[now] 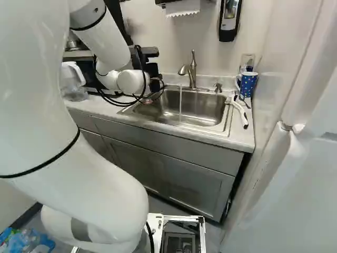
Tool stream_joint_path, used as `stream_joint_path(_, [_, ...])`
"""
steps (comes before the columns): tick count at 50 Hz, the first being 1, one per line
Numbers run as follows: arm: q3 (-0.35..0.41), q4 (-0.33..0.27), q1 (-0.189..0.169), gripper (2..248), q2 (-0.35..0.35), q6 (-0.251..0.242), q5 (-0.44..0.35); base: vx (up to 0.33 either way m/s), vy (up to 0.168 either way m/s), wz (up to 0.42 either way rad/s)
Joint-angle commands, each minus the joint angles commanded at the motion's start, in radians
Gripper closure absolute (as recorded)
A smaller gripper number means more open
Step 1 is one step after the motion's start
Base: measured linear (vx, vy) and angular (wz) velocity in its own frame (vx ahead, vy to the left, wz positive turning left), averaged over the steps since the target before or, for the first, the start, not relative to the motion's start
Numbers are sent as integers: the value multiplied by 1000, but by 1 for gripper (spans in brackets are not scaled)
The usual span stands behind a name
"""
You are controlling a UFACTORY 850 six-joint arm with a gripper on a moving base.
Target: Rinse the cup and place it in the tray
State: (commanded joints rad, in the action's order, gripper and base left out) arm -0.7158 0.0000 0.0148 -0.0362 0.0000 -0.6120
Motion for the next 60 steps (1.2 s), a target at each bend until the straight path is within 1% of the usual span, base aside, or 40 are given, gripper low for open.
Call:
stream_joint_path(25, [61,0,-73,128,-5,0,0,0,0,0])
stream_joint_path(33, [82,0,-90,128,-8,0,0,0,0,0])
stream_joint_path(40, [96,0,-99,128,-6,0,0,0,0,0])
stream_joint_path(60, [100,0,-109,128,37,0,0,0,0,0])
